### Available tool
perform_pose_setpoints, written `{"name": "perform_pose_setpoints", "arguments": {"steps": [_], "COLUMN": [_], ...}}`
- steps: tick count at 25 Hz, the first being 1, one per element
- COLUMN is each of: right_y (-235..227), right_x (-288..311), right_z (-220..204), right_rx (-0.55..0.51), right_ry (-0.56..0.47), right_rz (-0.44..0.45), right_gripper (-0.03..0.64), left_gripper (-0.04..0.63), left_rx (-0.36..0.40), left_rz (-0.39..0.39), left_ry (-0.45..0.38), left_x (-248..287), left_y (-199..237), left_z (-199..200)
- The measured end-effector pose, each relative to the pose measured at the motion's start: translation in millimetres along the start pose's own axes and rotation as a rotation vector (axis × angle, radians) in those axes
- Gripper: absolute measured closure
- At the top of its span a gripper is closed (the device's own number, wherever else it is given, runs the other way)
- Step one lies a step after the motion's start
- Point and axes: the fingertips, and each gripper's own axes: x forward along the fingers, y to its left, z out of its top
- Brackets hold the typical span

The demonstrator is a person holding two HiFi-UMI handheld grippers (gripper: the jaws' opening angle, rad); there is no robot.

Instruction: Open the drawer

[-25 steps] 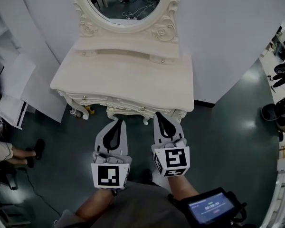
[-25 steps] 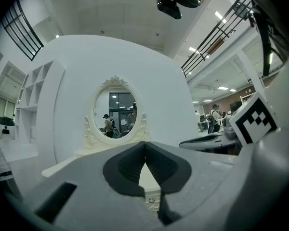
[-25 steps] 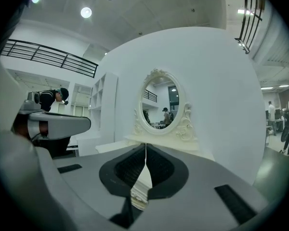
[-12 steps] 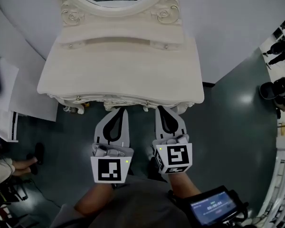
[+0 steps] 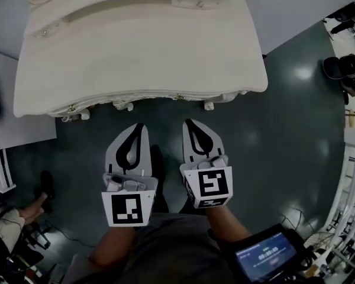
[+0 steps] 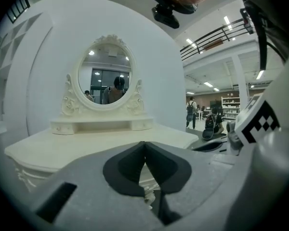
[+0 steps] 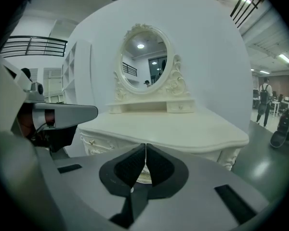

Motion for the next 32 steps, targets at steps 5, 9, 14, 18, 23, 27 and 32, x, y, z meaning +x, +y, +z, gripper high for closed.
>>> {"name": "perform_pose_setpoints", "arguments": {"steps": [5, 9, 14, 18, 23, 27, 32], "right_y": [-5.7, -9.6, -23.9, -39.4, -45.5, -52.8, -58.4], "right_x": [22.5, 40.0, 49.0, 55.3, 64.0, 72.2, 73.7], "right_z": [-25.7, -40.8, -51.7, -55.5, -62.9, -63.3, -71.0], "right_rx": [0.023, 0.012, 0.012, 0.057, 0.052, 0.047, 0.051], "right_ry": [0.014, 0.02, 0.036, 0.029, 0.051, 0.061, 0.077], "right_rz": [-0.033, -0.056, -0.092, -0.126, -0.15, -0.167, -0.171], "right_gripper": [0.601, 0.601, 0.57, 0.456, 0.456, 0.456, 0.456], "left_gripper": [0.584, 0.584, 0.584, 0.584, 0.584, 0.584, 0.584], "left_rx": [-0.023, -0.018, -0.016, 0.01, -0.006, -0.008, -0.014], "left_rz": [-0.017, -0.044, -0.049, -0.063, -0.089, -0.102, -0.116], "left_ry": [0.024, 0.042, 0.062, 0.06, 0.07, 0.082, 0.098], "left_x": [15.7, 22.4, 28.7, 36.4, 42.7, 47.8, 45.5], "left_y": [8.6, 10.2, 9.8, 1.2, -0.2, 2.1, -3.6], "left_z": [-32.0, -49.6, -59.9, -59.1, -66.9, -69.4, -75.7]}}
